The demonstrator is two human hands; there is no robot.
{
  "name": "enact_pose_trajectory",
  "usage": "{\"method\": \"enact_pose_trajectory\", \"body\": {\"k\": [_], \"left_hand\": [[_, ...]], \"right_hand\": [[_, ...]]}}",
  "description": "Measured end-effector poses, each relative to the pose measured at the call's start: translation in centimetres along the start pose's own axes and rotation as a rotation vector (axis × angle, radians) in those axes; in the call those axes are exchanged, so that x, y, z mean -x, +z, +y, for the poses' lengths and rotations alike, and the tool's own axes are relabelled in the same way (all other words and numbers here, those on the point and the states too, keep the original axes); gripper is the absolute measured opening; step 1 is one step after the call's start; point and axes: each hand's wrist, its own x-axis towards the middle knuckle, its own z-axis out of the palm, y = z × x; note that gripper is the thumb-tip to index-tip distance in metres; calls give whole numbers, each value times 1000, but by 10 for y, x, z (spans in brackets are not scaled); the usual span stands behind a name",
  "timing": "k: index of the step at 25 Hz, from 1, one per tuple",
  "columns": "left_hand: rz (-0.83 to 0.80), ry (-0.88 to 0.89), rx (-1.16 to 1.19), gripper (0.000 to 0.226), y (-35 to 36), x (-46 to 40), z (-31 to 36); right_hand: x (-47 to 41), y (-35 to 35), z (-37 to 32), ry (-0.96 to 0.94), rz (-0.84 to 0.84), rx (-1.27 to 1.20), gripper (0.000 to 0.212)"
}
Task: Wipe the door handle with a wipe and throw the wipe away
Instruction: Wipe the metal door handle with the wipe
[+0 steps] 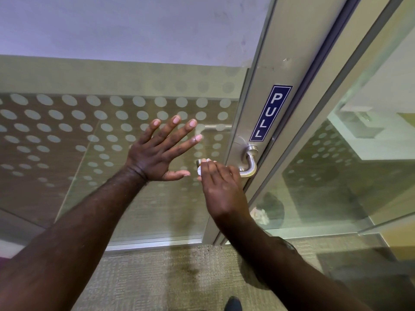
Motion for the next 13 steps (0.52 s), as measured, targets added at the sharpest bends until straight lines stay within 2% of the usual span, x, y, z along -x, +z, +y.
{"method": "enact_pose_trajectory", "body": {"k": [2, 5, 7, 10, 13], "left_hand": [[7, 2, 1, 78, 0, 0, -1], [15, 4, 24, 74, -1, 1, -2], [21, 7, 36, 73, -1, 1, -3], [22, 10, 31, 72, -1, 2, -3], [26, 16, 30, 73, 0, 2, -3]], "right_hand": [[-14, -3, -14, 114, -106, 67, 37], [-37, -20, -27, 229, -257, 16, 24], [-49, -27, -23, 314, -330, -162, 19], [-65, -32, -8, 526, -475, -503, 29], [-82, -41, 2, 542, -708, -579, 36]]}}
